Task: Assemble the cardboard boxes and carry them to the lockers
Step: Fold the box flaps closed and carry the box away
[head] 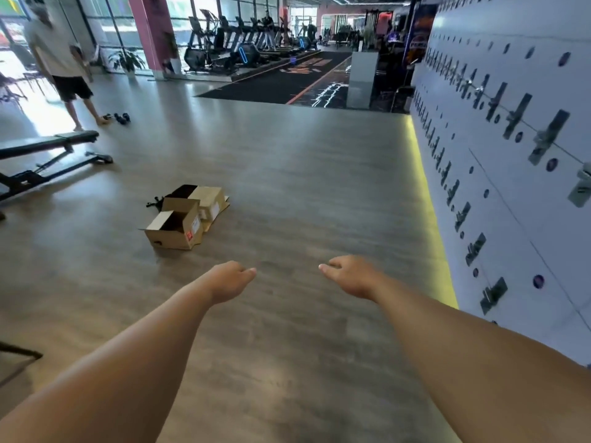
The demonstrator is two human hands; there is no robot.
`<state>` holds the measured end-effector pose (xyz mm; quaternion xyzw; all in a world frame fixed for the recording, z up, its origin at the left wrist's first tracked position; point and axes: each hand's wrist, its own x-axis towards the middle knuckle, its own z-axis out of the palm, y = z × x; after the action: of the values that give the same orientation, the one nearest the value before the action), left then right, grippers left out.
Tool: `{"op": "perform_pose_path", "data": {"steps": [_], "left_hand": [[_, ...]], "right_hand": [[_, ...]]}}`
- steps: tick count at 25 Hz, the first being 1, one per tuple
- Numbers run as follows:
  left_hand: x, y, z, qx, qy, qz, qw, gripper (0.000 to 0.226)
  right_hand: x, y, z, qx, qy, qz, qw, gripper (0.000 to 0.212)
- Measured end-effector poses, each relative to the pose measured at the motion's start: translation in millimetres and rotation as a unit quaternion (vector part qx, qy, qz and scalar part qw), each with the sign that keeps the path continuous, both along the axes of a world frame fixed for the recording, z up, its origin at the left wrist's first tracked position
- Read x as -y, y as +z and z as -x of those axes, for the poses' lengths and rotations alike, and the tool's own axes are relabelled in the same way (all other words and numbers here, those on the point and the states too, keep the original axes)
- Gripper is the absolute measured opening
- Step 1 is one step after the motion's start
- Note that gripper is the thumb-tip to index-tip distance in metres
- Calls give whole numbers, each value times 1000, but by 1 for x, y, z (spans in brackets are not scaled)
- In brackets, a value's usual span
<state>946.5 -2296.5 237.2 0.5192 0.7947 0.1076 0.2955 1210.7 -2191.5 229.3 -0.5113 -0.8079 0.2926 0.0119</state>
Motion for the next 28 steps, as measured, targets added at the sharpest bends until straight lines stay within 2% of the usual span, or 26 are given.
{"op": "perform_pose_path", "data": {"steps": [3,7,13,18,28], "left_hand": [[-90,-5,28,8,9,-1,1000,57],[-225,-22,71,5,20,-4,1000,57],[-389,-23,138,14,82,10,997,58],[-492,-30,216,19,142,28,989,59],[-674,-75,422,52,266,32,962,55]], "right_hand": [[-92,-12,30,-14,-2,13,1000,60],[-233,-35,78,-10,26,17,999,69],[-429,-18,155,-9,79,15,997,70],[-554,-22,241,-3,129,25,991,72],[-784,-47,471,41,207,48,976,77]]}}
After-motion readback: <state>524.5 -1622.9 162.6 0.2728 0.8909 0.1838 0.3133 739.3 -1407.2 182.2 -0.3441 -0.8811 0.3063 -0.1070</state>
